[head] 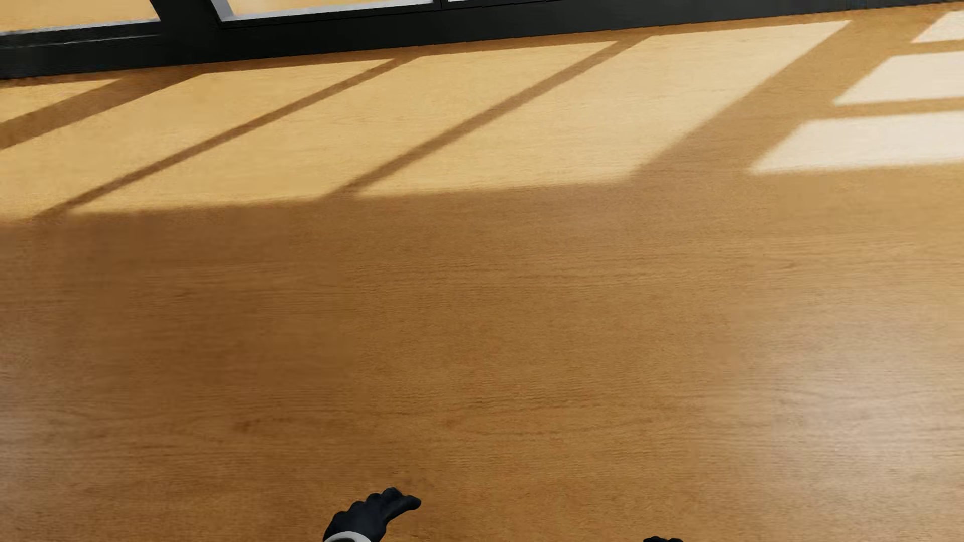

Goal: Head to the armchair

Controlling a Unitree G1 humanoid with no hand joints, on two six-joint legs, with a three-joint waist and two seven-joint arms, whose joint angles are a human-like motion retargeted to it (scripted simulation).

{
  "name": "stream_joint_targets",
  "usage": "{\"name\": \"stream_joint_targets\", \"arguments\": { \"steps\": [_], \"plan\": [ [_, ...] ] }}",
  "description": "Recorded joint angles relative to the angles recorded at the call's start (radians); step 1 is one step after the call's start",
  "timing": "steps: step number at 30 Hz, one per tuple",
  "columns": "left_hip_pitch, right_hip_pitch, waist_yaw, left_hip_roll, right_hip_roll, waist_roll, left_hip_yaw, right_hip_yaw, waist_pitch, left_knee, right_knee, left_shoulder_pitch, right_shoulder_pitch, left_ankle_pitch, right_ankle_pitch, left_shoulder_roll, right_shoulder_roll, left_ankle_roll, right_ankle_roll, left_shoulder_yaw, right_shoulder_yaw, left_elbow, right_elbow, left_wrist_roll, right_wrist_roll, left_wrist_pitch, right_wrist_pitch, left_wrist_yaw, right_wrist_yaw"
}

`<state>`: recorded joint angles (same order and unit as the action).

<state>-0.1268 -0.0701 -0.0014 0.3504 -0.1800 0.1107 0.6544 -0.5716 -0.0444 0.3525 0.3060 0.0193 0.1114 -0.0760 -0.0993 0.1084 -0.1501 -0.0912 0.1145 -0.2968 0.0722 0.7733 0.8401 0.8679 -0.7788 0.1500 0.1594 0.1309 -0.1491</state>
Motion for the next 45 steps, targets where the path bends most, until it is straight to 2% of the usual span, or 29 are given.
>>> {"name": "stream_joint_targets", "arguments": {
  "steps": [3, 7, 9, 11, 12, 14, 16, 18, 20, 22, 24, 25, 27, 29, 30, 31, 32, 33, 34, 35, 36, 37, 38, 39, 40, 42, 43, 44, 45],
  "plan": [
    [0.003, 0.068, 0.021, -0.087, -0.046, -0.008, -0.109, -0.112, -0.006, -0.078, -0.022, 0.012, 0.013, -0.011, 0.036, -0.004, -0.017, 0.015, 0.051, -0.011, -0.002, 0.046, 0.001, -0.015, 0.029, -0.008, 0.017, -0.004, -0.02],
    [-0.003, 0.1, 0.047, -0.216, -0.192, -0.031, -0.221, -0.204, -0.013, -0.091, 0.095, 0.05, -0.036, -0.048, 0.077, -0.01, -0.043, 0.072, 0.117, 0.017, 0.045, 0.13, 0.058, -0.055, -0.015, -0.002, 0.025, -0.018, 0.006],
    [-0.022, 0.065, 0.052, -0.302, -0.35, -0.052, -0.283, -0.21, 0.001, -0.04, 0.304, 0.034, -0.042, -0.094, 0.1, -0.029, -0.057, 0.108, 0.076, 0.01, 0.03, 0.202, 0.033, -0.036, -0.01, 0.026, 0.002, -0.012, -0.006],
    [-0.019, 0.017, 0.047, -0.409, -0.521, -0.091, -0.346, -0.177, 0.027, -0.002, 0.525, 0.016, -0.046, -0.129, 0.071, -0.053, -0.068, 0.142, -0.072, -0.007, 0.027, 0.243, -0.015, -0.017, 0.005, 0.036, -0.013, -0.015, -0.011],
    [-0.007, -0.04, 0.037, -0.461, -0.54, -0.11, -0.392, -0.082, 0.041, 0.004, 0.603, 0.007, -0.043, -0.136, 0.01, -0.056, -0.065, 0.157, -0.102, -0.01, 0.024, 0.252, -0.042, -0.012, 0.012, 0.034, -0.02, -0.013, -0.018],
    [0.012, -0.159, 0.018, -0.53, -0.452, -0.136, -0.5, 0.132, 0.057, 0.018, 0.661, -0.006, -0.023, -0.144, -0.045, -0.062, -0.038, 0.179, -0.066, 0.026, 0.013, 0.254, -0.082, -0.039, 0.027, 0.045, -0.027, -0.011, -0.032],
    [0.027, -0.234, 0.006, -0.571, -0.311, -0.151, -0.609, 0.272, 0.063, 0.033, 0.607, 0.006, -0.006, -0.146, -0.095, -0.081, -0.012, 0.195, -0.08, 0.14, 0.021, 0.177, -0.1, -0.139, 0.032, 0.041, -0.041, -0.043, -0.009],
    [0.053, -0.311, -0.002, -0.6, -0.117, -0.157, -0.714, 0.456, 0.07, 0.031, 0.51, 0.036, -0.009, -0.145, -0.12, -0.083, 0.001, 0.208, -0.082, 0.224, 0.05, 0.033, -0.103, -0.204, -0.001, -0.042, -0.052, -0.048, 0.025],
    [0.084, -0.37, 0.0, -0.617, 0.08, -0.157, -0.811, 0.638, 0.077, 0.02, 0.391, 0.056, -0.007, -0.141, -0.091, -0.075, 0.011, 0.222, -0.053, 0.24, 0.073, -0.108, -0.099, -0.156, -0.028, -0.169, -0.047, 0.113, 0.041],
    [0.111, -0.42, 0.014, -0.634, 0.149, -0.157, -0.888, 0.619, 0.085, 0.009, 0.247, 0.06, 0.01, -0.136, -0.008, -0.093, 0.003, 0.24, -0.043, 0.255, 0.096, -0.193, -0.092, -0.148, -0.039, -0.258, -0.045, 0.273, 0.054],
    [0.142, -0.444, 0.027, -0.65, 0.185, -0.155, -0.946, 0.563, 0.09, -0.008, 0.063, 0.05, 0.023, -0.128, 0.071, -0.099, -0.015, 0.26, 0.017, 0.24, 0.121, -0.229, -0.078, -0.158, -0.044, -0.287, -0.041, 0.255, 0.066],
    [0.162, -0.441, 0.03, -0.654, 0.216, -0.151, -0.97, 0.592, 0.092, -0.018, -0.044, 0.045, 0.025, -0.124, 0.109, -0.094, -0.022, 0.271, 0.044, 0.227, 0.13, -0.239, -0.066, -0.149, -0.044, -0.292, -0.036, 0.23, 0.07],
    [0.201, -0.439, 0.031, -0.665, 0.25, -0.143, -1.004, 0.661, 0.098, -0.018, -0.132, 0.037, 0.023, -0.123, 0.117, -0.082, -0.034, 0.3, 0.104, 0.194, 0.135, -0.229, -0.043, -0.115, -0.047, -0.295, -0.018, 0.243, 0.074],
    [0.25, -0.436, 0.027, -0.674, 0.26, -0.133, -1.029, 0.7, 0.099, -0.013, -0.048, 0.037, 0.024, -0.121, 0.135, -0.073, -0.033, 0.327, 0.063, 0.165, 0.113, -0.158, -0.028, -0.082, -0.04, -0.278, 0.004, 0.293, 0.06],
    [0.272, -0.417, 0.024, -0.667, 0.259, -0.124, -1.034, 0.683, 0.094, -0.013, -0.047, 0.039, 0.028, -0.099, 0.175, -0.071, -0.023, 0.335, 0.004, 0.159, 0.091, -0.094, -0.024, -0.089, -0.031, -0.248, 0.012, 0.256, 0.045],
    [0.292, -0.385, 0.021, -0.656, 0.254, -0.11, -1.022, 0.648, 0.086, 0.003, -0.056, 0.04, 0.033, -0.062, 0.217, -0.069, -0.01, 0.338, -0.017, 0.159, 0.067, -0.017, -0.021, -0.104, -0.02, -0.194, 0.018, 0.174, 0.027],
    [0.295, -0.358, 0.018, -0.643, 0.259, -0.09, -1.006, 0.623, 0.077, 0.033, -0.065, 0.04, 0.035, -0.007, 0.223, -0.062, 0.005, 0.339, -0.015, 0.153, 0.045, 0.066, -0.016, -0.103, -0.009, -0.123, 0.021, 0.083, 0.01],
    [0.289, -0.334, 0.013, -0.635, 0.27, -0.067, -0.984, 0.609, 0.068, 0.08, -0.063, 0.051, 0.031, 0.059, 0.199, -0.046, 0.019, 0.344, -0.008, 0.119, 0.026, 0.134, 0.0, -0.066, -0.001, -0.054, 0.018, -0.002, -0.003],
    [0.267, -0.312, 0.005, -0.625, 0.282, -0.045, -0.959, 0.597, 0.061, 0.145, -0.056, 0.054, 0.028, 0.147, 0.167, -0.018, 0.026, 0.315, -0.005, 0.05, 0.008, 0.207, 0.022, 0.003, 0.001, -0.022, 0.003, -0.093, -0.008],
    [0.226, -0.298, -0.008, -0.617, 0.291, -0.028, -0.944, 0.577, 0.055, 0.243, -0.036, 0.056, 0.017, 0.219, 0.132, 0.006, 0.036, 0.184, -0.027, -0.042, -0.008, 0.273, 0.041, 0.084, -0.003, -0.033, -0.007, -0.179, -0.009],
    [0.169, -0.294, -0.023, -0.605, 0.296, -0.017, -0.935, 0.545, 0.053, 0.368, 0.002, 0.049, 0.012, 0.269, 0.091, 0.039, 0.051, -0.034, -0.056, -0.118, -0.028, 0.314, 0.047, 0.148, -0.004, -0.077, -0.02, -0.266, -0.016],
    [0.091, -0.297, -0.048, -0.577, 0.293, -0.009, -0.852, 0.496, 0.054, 0.518, 0.052, 0.038, 0.01, 0.326, 0.042, 0.081, 0.075, -0.151, -0.081, -0.155, -0.053, 0.328, 0.043, 0.177, 0.002, -0.125, -0.036, -0.34, -0.036],
    [0.001, -0.289, -0.072, -0.518, 0.284, -0.002, -0.764, 0.442, 0.057, 0.667, 0.09, 0.026, 0.011, 0.344, -0.002, 0.121, 0.102, -0.156, -0.103, -0.147, -0.078, 0.317, 0.037, 0.169, 0.013, -0.154, -0.056, -0.384, -0.063],
    [-0.077, -0.261, -0.082, -0.472, 0.279, 0.005, -0.766, 0.399, 0.06, 0.782, 0.104, 0.017, 0.011, 0.262, -0.04, 0.147, 0.123, -0.158, -0.12, -0.094, -0.094, 0.287, 0.035, 0.131, 0.019, -0.152, -0.074, -0.38, -0.085],
    [-0.154, -0.227, -0.082, -0.412, 0.28, 0.012, -0.78, 0.362, 0.066, 0.861, 0.112, 0.014, 0.009, 0.198, -0.074, 0.155, 0.138, -0.159, -0.132, 0.001, -0.095, 0.24, 0.04, 0.072, 0.015, -0.117, -0.087, -0.315, -0.096],
    [-0.296, -0.154, -0.064, -0.32, 0.284, 0.023, -0.762, 0.306, 0.074, 0.902, 0.12, 0.023, 0.001, 0.081, -0.14, 0.107, 0.14, -0.056, -0.143, 0.226, -0.061, 0.098, 0.054, -0.073, -0.017, -0.044, -0.107, -0.06, -0.077],
    [-0.36, -0.116, -0.05, -0.309, 0.284, 0.024, -0.765, 0.287, 0.077, 0.865, 0.122, 0.031, -0.007, 0.019, -0.172, 0.075, 0.131, -0.012, -0.143, 0.287, -0.036, 0.023, 0.055, -0.126, -0.034, -0.039, -0.123, 0.052, -0.058],
    [-0.411, -0.078, -0.035, -0.303, 0.282, 0.022, -0.767, 0.271, 0.078, 0.788, 0.121, 0.035, -0.026, -0.031, -0.202, 0.06, 0.126, 0.009, -0.141, 0.296, -0.008, -0.036, 0.039, -0.149, -0.047, -0.05, -0.122, 0.108, -0.032],
    [-0.446, -0.037, -0.02, -0.298, 0.278, 0.017, -0.761, 0.26, 0.078, 0.673, 0.11, 0.038, -0.038, -0.071, -0.227, 0.057, 0.114, 0.024, -0.137, 0.274, 0.013, -0.084, 0.02, -0.146, -0.054, -0.064, -0.126, 0.117, -0.019]
  ]
}}
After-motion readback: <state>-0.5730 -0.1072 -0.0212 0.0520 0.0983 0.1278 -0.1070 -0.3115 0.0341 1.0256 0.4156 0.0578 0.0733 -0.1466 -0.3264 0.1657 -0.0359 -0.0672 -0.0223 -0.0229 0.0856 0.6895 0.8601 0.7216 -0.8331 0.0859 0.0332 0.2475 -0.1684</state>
